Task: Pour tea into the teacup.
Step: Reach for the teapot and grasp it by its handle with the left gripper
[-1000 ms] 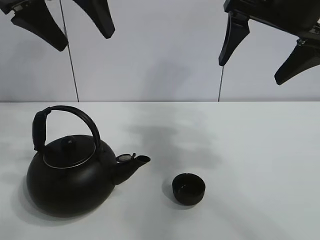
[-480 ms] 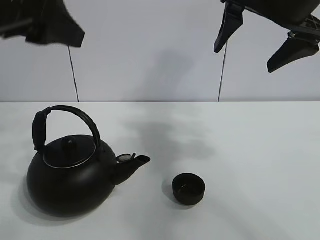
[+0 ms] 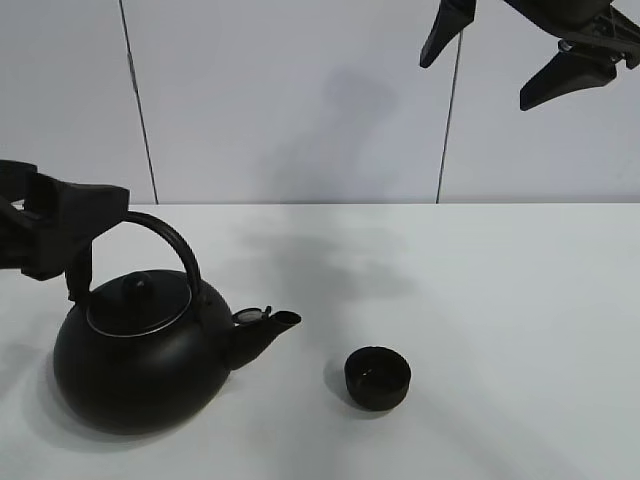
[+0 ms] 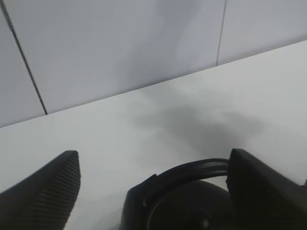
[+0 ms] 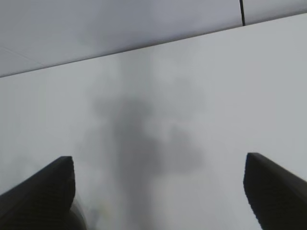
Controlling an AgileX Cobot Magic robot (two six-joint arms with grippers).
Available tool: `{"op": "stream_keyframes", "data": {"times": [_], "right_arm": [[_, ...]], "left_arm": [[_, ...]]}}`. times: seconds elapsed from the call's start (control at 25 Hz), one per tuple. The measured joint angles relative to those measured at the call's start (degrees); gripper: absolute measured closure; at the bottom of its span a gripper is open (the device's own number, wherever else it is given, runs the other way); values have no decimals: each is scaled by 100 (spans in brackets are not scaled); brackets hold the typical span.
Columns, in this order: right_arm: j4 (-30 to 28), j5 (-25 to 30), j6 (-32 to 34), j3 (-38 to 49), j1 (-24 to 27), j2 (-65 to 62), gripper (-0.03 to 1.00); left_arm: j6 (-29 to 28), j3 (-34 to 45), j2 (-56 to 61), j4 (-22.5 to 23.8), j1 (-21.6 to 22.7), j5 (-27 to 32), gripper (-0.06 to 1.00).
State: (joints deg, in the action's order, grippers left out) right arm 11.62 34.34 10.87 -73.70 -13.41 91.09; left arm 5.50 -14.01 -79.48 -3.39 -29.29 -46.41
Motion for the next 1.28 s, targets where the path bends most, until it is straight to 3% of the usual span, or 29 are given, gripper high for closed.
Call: {"op": "stream_keyframes", "data": {"times": [0.52, 0.88, 1.28], "right_arm": [[17, -401, 0, 0, 0, 0, 31], [17, -405, 0, 0, 0, 0, 31], [17, -407, 0, 0, 0, 0, 31]], "left_arm": [[95, 388, -1391, -325, 0, -1783, 34], [106, 390, -2009, -715, 0, -1874, 35], [106, 317, -2244, -817, 0, -2076, 35]]}}
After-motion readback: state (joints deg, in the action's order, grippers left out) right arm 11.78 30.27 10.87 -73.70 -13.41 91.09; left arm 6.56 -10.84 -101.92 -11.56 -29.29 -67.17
